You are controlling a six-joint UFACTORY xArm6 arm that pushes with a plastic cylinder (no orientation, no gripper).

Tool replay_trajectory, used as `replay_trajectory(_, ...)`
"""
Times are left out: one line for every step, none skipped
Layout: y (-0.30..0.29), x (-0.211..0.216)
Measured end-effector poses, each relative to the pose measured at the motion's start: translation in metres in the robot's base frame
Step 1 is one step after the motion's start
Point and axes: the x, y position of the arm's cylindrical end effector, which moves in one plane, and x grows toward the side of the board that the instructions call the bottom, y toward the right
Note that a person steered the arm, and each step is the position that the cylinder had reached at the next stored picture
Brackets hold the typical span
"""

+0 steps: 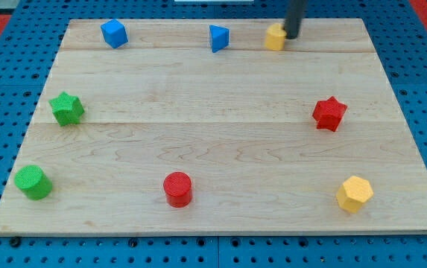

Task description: Push the blue triangle closer to the blue cube

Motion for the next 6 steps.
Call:
replay_trajectory(-0.082,0.0)
replay_trajectory(-0.15,0.004)
replay_trajectory(-0.196,0.005)
replay_trajectory(-0.192,0.007)
replay_trajectory(-0.172,-0.007)
replay_trajectory(-0.214,-0.028)
